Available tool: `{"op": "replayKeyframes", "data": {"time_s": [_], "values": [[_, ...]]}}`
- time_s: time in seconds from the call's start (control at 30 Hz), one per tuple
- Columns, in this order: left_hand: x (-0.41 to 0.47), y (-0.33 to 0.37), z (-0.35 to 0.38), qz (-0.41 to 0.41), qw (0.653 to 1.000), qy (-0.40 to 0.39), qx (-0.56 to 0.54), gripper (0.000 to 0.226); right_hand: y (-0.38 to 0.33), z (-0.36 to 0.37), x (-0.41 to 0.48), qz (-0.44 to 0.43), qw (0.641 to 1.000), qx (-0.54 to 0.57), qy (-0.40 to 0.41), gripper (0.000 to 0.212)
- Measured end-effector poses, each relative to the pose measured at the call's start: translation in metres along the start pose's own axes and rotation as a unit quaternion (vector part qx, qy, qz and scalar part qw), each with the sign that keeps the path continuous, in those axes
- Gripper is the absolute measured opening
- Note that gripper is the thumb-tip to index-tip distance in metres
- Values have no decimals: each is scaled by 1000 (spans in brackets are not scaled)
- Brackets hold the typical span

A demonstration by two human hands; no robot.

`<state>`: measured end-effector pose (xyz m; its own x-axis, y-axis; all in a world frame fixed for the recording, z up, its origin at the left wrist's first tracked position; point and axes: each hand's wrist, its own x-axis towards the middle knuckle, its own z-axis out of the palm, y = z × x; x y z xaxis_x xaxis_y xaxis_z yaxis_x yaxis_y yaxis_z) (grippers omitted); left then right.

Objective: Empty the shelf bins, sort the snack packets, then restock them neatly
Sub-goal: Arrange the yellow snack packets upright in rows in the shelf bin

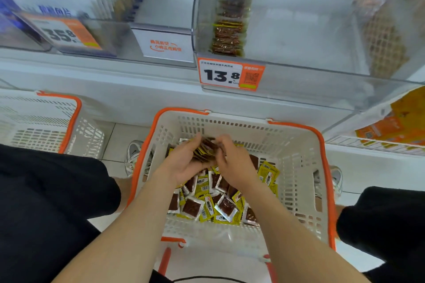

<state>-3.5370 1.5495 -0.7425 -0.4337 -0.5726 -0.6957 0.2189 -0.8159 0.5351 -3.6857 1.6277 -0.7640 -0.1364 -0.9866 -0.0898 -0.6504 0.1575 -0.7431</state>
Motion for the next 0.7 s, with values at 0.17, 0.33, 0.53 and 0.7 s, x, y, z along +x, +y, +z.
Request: {"op": "replayKeyframes", "data": {"time_s": [0.17, 0.33, 0.53, 0.7], "values": [[-27, 25, 22, 24, 996, -13, 88, 44, -35, -37, -2, -41, 998, -9, -35, 7], [-59, 47, 41, 12, 995, -56, 83, 31, -79, -69, 5, -82, 995, -23, -48, 18], [-106, 80, 64, 48, 988, -117, 84, 22, -116, -129, 0, -85, 993, -16, -82, 32], [-150, 92, 115, 112, 979, -128, 110, 11, -163, -174, -15, -91, 989, -114, 10, 75]]}}
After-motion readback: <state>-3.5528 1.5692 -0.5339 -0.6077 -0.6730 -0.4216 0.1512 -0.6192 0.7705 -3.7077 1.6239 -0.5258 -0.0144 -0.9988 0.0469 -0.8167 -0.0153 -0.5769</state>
